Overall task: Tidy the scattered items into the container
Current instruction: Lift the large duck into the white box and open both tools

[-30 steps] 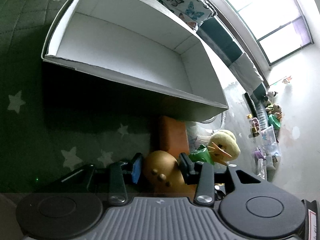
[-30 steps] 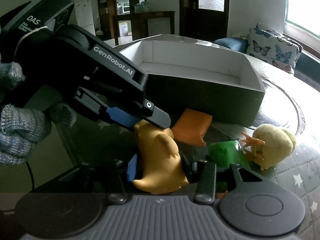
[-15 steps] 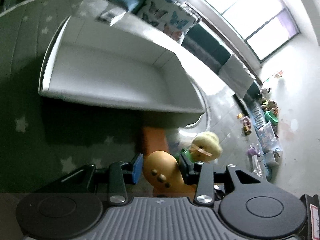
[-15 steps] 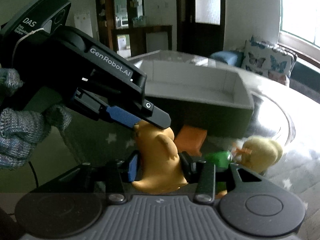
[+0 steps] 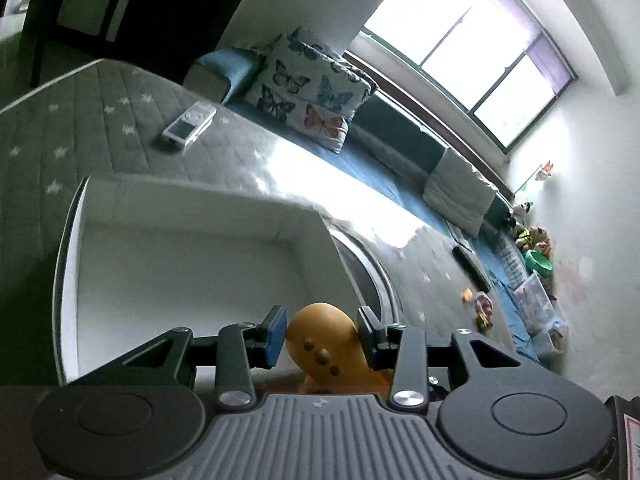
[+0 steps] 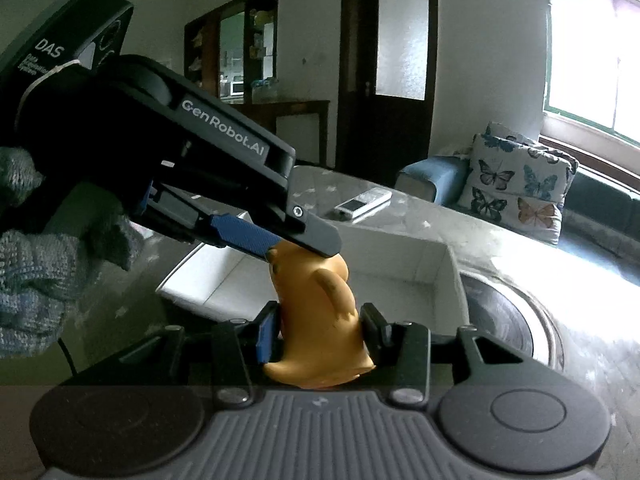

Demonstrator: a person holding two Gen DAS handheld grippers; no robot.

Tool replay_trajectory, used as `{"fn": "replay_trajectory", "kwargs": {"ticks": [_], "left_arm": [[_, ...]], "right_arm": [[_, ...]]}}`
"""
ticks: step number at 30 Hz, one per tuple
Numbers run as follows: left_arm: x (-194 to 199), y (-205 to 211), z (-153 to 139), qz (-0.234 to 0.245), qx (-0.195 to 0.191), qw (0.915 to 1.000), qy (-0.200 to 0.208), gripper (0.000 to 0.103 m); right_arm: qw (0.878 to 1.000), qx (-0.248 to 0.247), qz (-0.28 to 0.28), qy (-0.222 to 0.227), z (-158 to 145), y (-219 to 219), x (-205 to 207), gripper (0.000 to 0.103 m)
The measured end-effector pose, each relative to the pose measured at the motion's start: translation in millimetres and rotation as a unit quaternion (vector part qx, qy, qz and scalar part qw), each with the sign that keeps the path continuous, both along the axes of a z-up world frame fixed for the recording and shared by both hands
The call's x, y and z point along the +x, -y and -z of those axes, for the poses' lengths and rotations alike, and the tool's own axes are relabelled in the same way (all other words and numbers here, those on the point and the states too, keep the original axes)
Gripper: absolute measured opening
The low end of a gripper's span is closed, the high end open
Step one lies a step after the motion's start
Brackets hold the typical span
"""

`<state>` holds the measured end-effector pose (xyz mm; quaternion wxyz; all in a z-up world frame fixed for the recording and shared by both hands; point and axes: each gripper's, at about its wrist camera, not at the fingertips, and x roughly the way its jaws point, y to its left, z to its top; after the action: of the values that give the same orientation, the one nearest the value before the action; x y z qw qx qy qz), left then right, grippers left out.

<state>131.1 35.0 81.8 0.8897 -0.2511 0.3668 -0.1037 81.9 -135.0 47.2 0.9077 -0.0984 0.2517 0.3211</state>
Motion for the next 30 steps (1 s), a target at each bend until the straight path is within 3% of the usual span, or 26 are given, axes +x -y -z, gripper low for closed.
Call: {"fn": "replay_trajectory", "kwargs": {"ticks": [5,14,20,30], "left_arm": [[39,-3,6,-0.004,0.004,0.9999,-0.011,0.041],[96,-11,42,-0.01,-0.001,0.9982,-0.059,0.04],[111,-11,59,-0.01,0.004,0.9967,-0.081,0.035],[114,-6,68,-0.008,0.053,0.9952,-0.082,0.035]], "right_arm": [[1.0,-0.01,0.012,-0.01,3,-11,39,0.044],[0.997,-0.028,0.029,-0.072,35,-18,109,0.043],[0.994,-0.051,0.032,-0.088,50,-24,118,0.043],[0.99,-0.087,0.036,-0.108,70,-34,126,0.04]]}}
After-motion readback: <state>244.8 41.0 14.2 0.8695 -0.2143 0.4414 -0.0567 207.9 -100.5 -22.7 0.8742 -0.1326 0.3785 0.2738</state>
